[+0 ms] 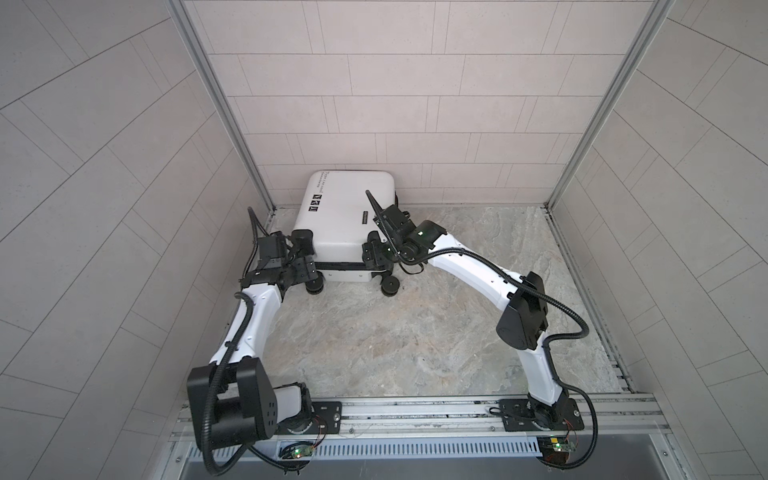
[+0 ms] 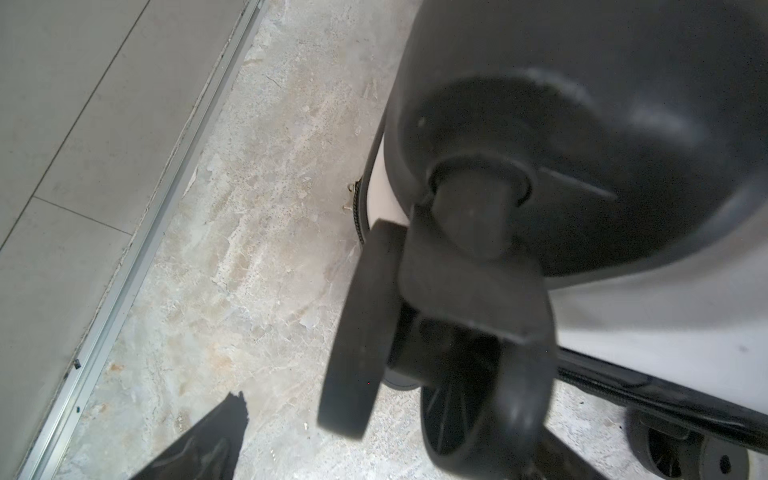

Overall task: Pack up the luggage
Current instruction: 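Grasp the nearer wheel housings with both grippers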

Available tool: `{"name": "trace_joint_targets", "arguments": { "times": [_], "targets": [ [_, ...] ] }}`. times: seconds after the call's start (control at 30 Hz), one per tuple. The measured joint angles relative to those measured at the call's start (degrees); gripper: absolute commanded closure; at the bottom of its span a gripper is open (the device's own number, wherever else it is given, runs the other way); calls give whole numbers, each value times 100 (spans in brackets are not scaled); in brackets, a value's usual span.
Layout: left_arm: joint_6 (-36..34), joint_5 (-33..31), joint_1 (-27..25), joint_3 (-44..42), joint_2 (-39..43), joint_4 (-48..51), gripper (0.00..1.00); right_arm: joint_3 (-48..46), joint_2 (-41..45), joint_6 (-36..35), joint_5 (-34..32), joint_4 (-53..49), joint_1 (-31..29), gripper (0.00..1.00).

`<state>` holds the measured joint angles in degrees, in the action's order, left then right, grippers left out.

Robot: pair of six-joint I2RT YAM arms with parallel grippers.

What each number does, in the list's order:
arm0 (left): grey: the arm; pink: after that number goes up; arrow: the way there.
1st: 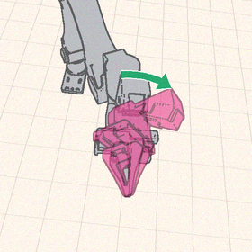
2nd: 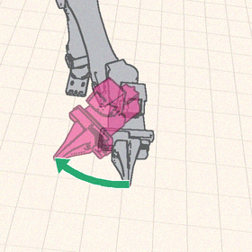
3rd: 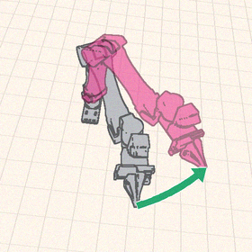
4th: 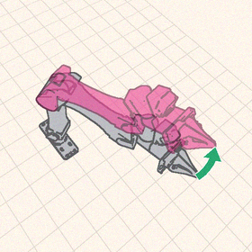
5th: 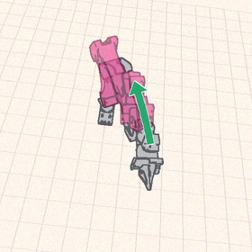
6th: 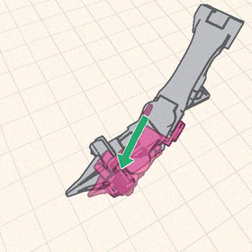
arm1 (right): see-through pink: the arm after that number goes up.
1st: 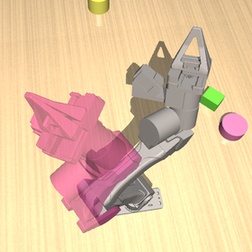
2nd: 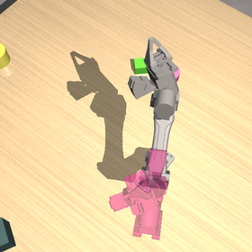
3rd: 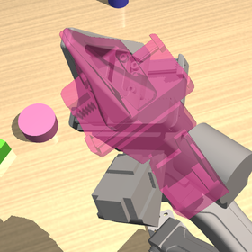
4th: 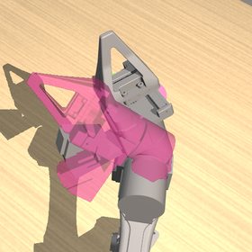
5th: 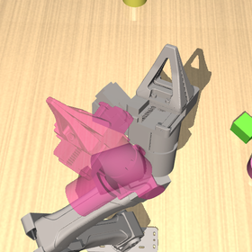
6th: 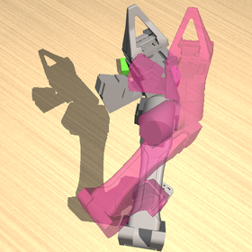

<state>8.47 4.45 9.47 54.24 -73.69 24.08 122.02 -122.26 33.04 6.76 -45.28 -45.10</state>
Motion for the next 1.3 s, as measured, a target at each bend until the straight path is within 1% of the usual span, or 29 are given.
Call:
{"name": "trace_joint_targets", "arguments": {
  "times": [0.1, 0.2, 0.27, 0.5, 0.7, 0.77, 0.87, 0.93, 1.1, 1.3],
  "targets": [
    [-83, 37, 2, 109, -90, -133, 8, 254, -223, 2, -68, -114, 0, 10],
    [-181, 177, 0, 151, -92, -317, 17, 437, -378, 20, -129, -219, -2, 14],
    [-256, 273, 0, 190, -116, -387, 22, 525, -452, 22, -170, -267, -2, 18],
    [-426, 551, 0, 365, -446, -415, 36, 586, -494, 39, -273, -358, -2, 34],
    [-470, 662, -28, 369, -592, -374, 58, 586, -494, 131, -428, -444, 7, 54],
    [-599, 629, -50, 382, -599, -313, 67, 586, -494, 278, -555, -417, 31, 61],
    [-619, 450, -214, 481, -599, -116, 78, 494, -452, 293, -634, -367, 90, 69],
    [-614, 291, -323, 514, -599, -17, 82, 350, -367, 293, -695, -289, 98, 73],
    [-546, -76, -647, 522, -507, 179, 87, -275, 20, 262, -811, 59, 162, 76],
    [-177, -487, -1329, 269, -129, 396, 92, -1346, 748, 98, -833, 420, 341, 79]
  ]
}}
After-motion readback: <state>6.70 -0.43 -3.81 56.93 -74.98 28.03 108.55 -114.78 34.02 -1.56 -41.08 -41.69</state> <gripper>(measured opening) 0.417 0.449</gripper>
